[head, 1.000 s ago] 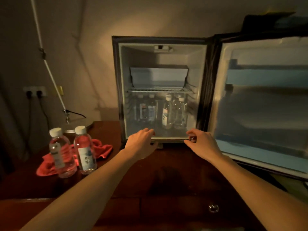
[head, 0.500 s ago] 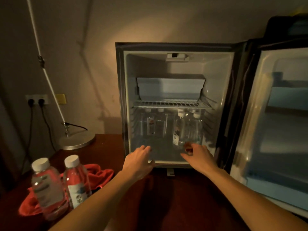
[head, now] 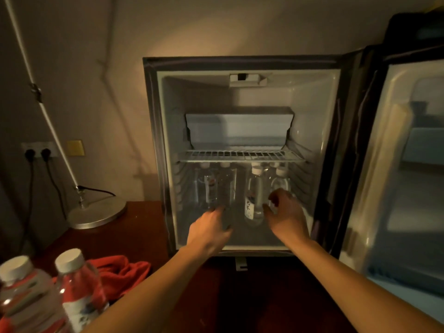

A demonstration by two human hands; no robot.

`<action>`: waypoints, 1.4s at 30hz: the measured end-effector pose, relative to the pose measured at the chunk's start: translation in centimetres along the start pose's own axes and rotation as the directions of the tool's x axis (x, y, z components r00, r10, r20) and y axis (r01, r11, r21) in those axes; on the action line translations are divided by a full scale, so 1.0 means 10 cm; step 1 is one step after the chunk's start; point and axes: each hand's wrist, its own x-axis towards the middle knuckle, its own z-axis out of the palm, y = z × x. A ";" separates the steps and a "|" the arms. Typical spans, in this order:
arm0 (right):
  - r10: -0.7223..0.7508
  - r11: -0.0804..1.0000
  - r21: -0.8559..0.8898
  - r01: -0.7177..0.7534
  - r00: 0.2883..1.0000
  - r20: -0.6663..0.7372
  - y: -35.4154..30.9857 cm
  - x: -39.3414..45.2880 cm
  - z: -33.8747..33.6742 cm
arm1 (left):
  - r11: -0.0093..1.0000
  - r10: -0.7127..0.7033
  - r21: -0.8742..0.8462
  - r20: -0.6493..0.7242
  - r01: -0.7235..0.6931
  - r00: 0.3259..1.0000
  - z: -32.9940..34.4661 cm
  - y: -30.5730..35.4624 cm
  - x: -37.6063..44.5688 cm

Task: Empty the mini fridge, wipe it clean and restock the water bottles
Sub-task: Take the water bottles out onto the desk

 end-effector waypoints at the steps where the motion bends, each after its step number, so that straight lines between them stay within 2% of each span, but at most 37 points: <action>1: 0.001 1.000 -0.001 -0.001 0.999 -0.041 0.02 0.04 0.00 | 1.000 0.000 -0.015 0.004 0.000 1.000 0.03 0.04 0.02; 6: 0.059 0.998 -0.026 -0.065 0.981 -0.187 0.07 0.21 0.05 | 0.997 0.016 -0.073 -0.004 -0.016 1.000 0.11 0.19 0.18; 10: 0.009 0.997 -0.073 -0.020 0.989 -0.147 0.19 0.34 0.19 | 0.994 0.010 -0.111 -0.027 -0.013 1.000 0.15 0.35 0.41; 13: 0.031 0.999 -0.036 -0.035 0.993 -0.111 0.25 0.41 0.29 | 0.993 0.018 -0.112 -0.035 -0.021 0.999 0.24 0.44 0.58; 17: -0.006 1.000 0.022 0.010 0.983 -0.186 0.26 0.47 0.34 | 0.982 -0.006 -0.188 -0.036 -0.001 0.999 0.37 0.48 0.78; 21: 0.012 0.999 0.033 -0.006 0.977 -0.214 0.25 0.50 0.38 | 0.963 -0.011 -0.268 -0.051 -0.003 0.999 0.44 0.46 0.98; 26: 0.095 0.976 -0.186 -0.117 0.988 -0.125 0.15 0.48 0.33 | 0.920 -0.023 -0.391 -0.090 -0.014 0.996 0.56 0.46 1.11; 30: 0.051 0.962 -0.258 -0.094 0.984 -0.168 0.14 0.50 0.32 | 0.882 -0.044 -0.471 -0.131 -0.023 0.990 0.61 0.45 1.15; 32: 0.072 0.966 -0.235 -0.107 0.986 -0.150 0.18 0.53 0.35 | 0.872 -0.034 -0.488 -0.139 -0.039 0.990 0.62 0.43 1.15; 36: 0.132 0.988 -0.073 -0.135 0.990 -0.053 0.26 0.54 0.32 | 0.874 -0.015 -0.482 -0.142 -0.056 0.990 0.60 0.39 1.10; 39: 0.122 0.992 0.001 -0.122 0.987 -0.101 0.26 0.50 0.25 | 0.882 -0.005 -0.466 -0.145 -0.064 0.989 0.54 0.38 1.03; 42: 0.104 0.994 -0.035 -0.108 0.990 -0.096 0.20 0.40 0.22 | 0.897 -0.015 -0.439 -0.143 -0.050 0.990 0.46 0.37 0.94</action>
